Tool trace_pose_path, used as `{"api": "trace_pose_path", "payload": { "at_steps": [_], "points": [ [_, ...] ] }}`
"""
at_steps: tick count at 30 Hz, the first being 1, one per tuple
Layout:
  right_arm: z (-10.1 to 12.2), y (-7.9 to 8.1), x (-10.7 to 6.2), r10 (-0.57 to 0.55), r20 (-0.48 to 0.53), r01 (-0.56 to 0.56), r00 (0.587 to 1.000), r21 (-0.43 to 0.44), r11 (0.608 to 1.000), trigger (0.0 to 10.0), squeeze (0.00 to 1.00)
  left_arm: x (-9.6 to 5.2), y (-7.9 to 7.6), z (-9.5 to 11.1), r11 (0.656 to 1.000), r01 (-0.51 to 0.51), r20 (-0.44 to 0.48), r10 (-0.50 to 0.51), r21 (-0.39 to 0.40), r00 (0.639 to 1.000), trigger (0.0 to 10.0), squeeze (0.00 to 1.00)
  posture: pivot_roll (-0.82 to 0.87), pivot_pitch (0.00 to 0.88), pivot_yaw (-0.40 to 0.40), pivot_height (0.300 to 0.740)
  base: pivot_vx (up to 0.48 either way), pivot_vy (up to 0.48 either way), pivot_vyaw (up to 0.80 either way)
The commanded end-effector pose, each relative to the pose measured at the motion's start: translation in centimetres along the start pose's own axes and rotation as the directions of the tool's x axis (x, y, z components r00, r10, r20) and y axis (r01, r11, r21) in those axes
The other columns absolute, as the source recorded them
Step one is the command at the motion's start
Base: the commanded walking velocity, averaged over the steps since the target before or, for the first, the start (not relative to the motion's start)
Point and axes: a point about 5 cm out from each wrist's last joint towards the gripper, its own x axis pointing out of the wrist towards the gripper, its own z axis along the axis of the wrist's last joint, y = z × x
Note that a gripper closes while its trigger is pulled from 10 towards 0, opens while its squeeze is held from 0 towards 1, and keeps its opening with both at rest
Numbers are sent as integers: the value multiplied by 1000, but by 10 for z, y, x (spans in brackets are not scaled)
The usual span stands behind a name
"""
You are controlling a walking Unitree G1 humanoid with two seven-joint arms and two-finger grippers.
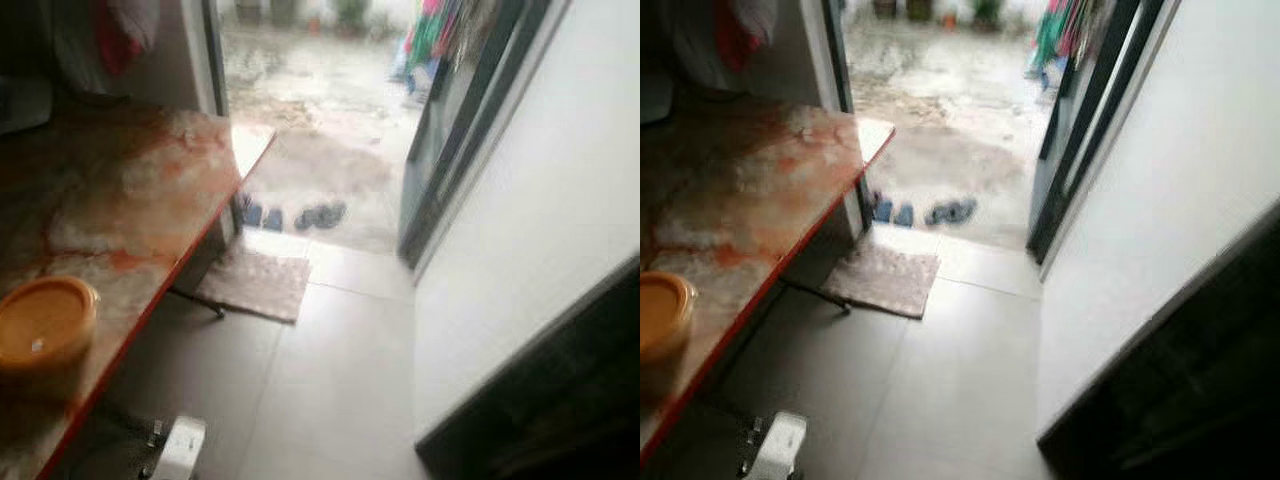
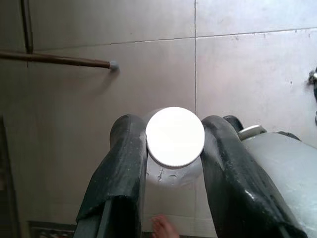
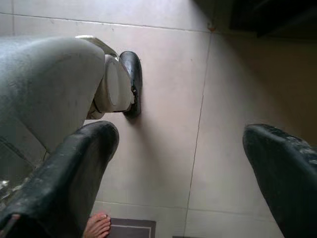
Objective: Restocking fridge
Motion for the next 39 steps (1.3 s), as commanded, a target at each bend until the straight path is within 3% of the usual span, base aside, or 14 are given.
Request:
{"api": "trace_pose_path", "payload": {
  "at_steps": [1, 9, 15, 26, 39],
  "points": [
    [-3, -6, -2, -16, -10, 16, 1000, -5, 1000, 10000, 0, 0, -4, 0, 1000, 12, -3, -12, -1, 1000, 10000, 0, 37, 78, -10, 740, 0, 0, -725],
    [-3, -7, -2, -18, -10, 18, 1000, -8, 1000, 10000, 0, 0, -5, -1, 1000, 17, -10, -17, 14, 1000, 10000, 0, 34, 61, -8, 740, 0, 0, -728],
    [-3, -6, -2, -17, -11, 17, 1000, -10, 1000, 10000, 0, 0, -6, 0, 997, 33, -12, -33, 68, 999, 10000, 0, 33, 49, -2, 740, 0, 0, -727],
    [-3, -4, -1, -16, -7, 16, 1000, 4, 1000, 10000, 0, 0, -3, -1, 1000, 18, -15, -18, -2, 1000, 10000, 0, 34, 58, 4, 740, 0, 0, -728],
    [-3, -3, -1, -14, -4, 14, 1000, 18, 1000, 10000, 0, 0, -2, -1, 1000, 24, -21, -25, -13, 999, 10000, 0, 33, 77, 11, 740, 0, 0, -726]
  ]
}}
